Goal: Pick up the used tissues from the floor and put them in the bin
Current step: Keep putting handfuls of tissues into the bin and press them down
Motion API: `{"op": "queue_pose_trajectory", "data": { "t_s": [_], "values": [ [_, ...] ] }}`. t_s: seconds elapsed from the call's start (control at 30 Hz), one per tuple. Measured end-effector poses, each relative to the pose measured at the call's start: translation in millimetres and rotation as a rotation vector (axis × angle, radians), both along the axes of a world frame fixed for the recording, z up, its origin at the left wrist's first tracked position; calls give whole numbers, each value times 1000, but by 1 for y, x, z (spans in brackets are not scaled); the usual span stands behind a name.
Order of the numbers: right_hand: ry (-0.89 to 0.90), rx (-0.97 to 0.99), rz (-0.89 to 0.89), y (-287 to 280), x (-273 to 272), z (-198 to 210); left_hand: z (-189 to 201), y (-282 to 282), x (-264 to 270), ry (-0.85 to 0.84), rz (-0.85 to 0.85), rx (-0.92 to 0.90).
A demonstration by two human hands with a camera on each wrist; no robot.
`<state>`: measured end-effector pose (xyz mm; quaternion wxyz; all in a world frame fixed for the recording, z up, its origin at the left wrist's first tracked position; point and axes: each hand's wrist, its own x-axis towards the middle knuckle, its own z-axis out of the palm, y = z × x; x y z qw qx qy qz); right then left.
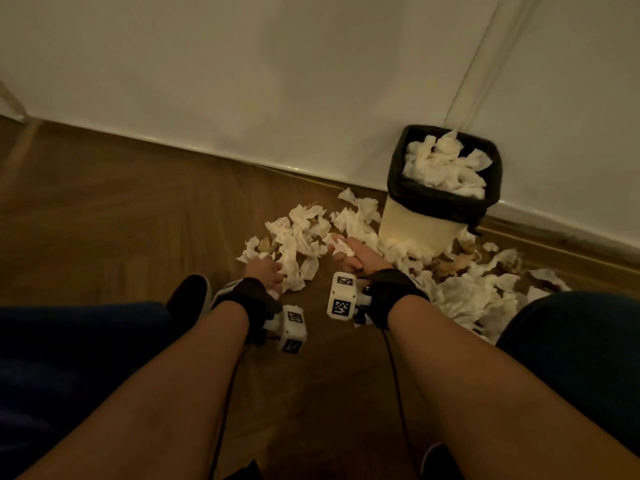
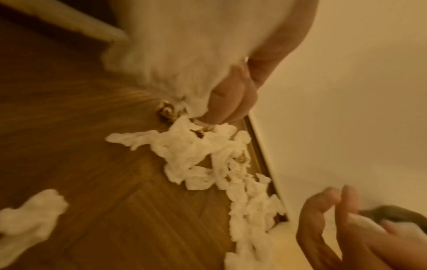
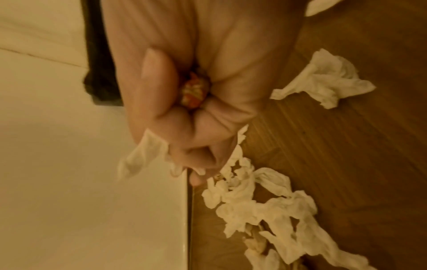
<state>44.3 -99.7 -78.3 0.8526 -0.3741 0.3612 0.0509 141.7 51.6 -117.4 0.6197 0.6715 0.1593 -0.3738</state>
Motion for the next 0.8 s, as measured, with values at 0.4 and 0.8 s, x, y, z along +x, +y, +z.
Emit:
{"op": "queue_pose_trajectory", "data": {
  "t_s": [0.4,0.8],
  "values": [
    [-147,-245,-123,-100,-23,118,151,-146,-4,-50,-118,-572],
    [-103,-280,-600,-225,-44,162,201,-273,0,-6,-233,-621]
  ]
}}
